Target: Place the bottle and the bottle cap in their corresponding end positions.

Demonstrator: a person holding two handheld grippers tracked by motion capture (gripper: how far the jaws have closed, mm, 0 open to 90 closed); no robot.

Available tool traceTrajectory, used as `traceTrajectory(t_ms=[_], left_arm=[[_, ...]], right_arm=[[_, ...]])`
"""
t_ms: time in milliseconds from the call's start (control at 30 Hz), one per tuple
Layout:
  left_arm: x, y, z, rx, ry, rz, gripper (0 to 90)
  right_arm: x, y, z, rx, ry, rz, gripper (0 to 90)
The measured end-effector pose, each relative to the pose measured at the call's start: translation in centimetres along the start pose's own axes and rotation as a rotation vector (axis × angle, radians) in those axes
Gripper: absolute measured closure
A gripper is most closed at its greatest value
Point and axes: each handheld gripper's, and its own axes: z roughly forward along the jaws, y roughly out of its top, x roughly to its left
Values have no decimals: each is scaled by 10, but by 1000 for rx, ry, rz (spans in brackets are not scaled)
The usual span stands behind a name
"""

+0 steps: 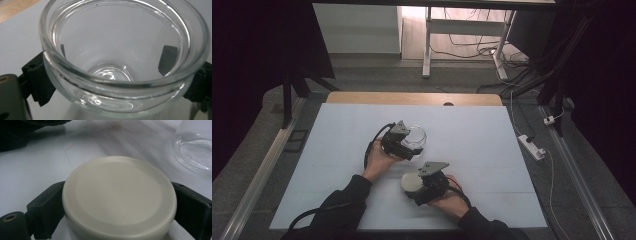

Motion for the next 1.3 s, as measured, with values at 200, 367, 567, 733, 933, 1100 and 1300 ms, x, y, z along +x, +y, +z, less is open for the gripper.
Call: traceTrajectory(t_ms=[200, 367, 567, 733, 933, 1100, 1300], left_arm=[[1, 0, 1, 1, -9, -6, 63], [0, 0, 3, 11, -11, -2, 1], [4, -1, 1, -19, -43, -23, 0], [4, -1, -7, -41, -56, -41, 0], [2, -1, -17, -46, -48, -46, 0], [0, -1, -25, -35, -56, -49, 0], [-1, -4, -35, -38, -66, -69, 0]], right_arm=[[-1, 0, 0, 3, -3, 10, 46], [-3, 0, 0, -1, 10, 29, 15], [-3, 0, -1, -4, 14, 25, 4], [-6, 3, -6, -25, 6, 26, 3], [-5, 5, -10, -36, 9, 24, 3], [-4, 6, -13, -44, 14, 26, 3], [-3, 8, -19, -61, 9, 28, 0]])
